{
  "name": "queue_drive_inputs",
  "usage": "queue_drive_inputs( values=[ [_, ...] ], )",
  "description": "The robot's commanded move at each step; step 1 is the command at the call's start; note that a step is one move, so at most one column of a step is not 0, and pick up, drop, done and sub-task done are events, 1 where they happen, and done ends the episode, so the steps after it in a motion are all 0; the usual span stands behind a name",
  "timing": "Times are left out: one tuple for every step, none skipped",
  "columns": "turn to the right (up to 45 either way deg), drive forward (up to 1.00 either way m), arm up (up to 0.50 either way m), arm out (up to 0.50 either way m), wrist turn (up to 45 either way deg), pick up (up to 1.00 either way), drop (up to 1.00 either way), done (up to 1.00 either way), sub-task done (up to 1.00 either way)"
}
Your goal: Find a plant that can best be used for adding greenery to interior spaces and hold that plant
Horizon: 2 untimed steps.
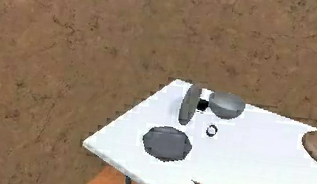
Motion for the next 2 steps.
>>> queue_drive_inputs(
  values=[
    [-24.0,0.0,0.0,0.0,0.0,0.0,0.0,0.0,0.0],
    [0.0,0.0,0.5,0.0,0.0,0.0,0.0,0.0,0.0]
  ],
)
